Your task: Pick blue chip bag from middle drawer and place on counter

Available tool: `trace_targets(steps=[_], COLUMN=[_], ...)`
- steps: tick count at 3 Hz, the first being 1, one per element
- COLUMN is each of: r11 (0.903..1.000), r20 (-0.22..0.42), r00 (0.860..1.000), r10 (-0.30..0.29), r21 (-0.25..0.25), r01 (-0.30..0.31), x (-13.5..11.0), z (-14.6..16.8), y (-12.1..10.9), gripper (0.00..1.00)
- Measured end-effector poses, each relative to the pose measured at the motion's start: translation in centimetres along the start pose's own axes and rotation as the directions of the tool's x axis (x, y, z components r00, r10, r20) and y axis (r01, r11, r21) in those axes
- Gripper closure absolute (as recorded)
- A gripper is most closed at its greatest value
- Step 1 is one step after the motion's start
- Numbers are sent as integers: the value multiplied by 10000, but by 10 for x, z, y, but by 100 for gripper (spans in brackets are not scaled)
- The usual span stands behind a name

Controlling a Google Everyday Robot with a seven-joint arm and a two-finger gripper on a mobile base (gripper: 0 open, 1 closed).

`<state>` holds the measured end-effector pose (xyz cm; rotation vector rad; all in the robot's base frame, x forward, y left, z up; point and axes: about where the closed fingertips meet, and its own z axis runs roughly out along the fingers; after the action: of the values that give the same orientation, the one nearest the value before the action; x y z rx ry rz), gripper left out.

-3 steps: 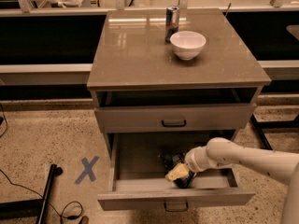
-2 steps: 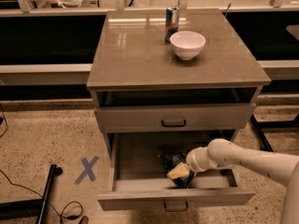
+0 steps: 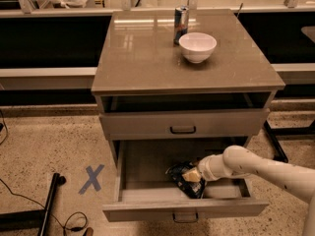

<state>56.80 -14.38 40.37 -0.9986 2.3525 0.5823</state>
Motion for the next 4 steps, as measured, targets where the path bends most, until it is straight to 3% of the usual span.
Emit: trace_targets(steps=[1, 2, 3, 4], r11=[9962, 9751, 9003, 8040], r20=[855, 2539, 5203, 6196], r00=[9963, 9660, 8425, 7565], r10=[-52, -485, -1399, -2095], r21=[-860, -1974, -2872, -3311], r01=[126, 1008, 3269, 4939], x=[-17, -59, -123, -147], z=[-15, -58, -140, -192], y=[8, 35, 86, 133], gripper=[85, 100, 100, 100])
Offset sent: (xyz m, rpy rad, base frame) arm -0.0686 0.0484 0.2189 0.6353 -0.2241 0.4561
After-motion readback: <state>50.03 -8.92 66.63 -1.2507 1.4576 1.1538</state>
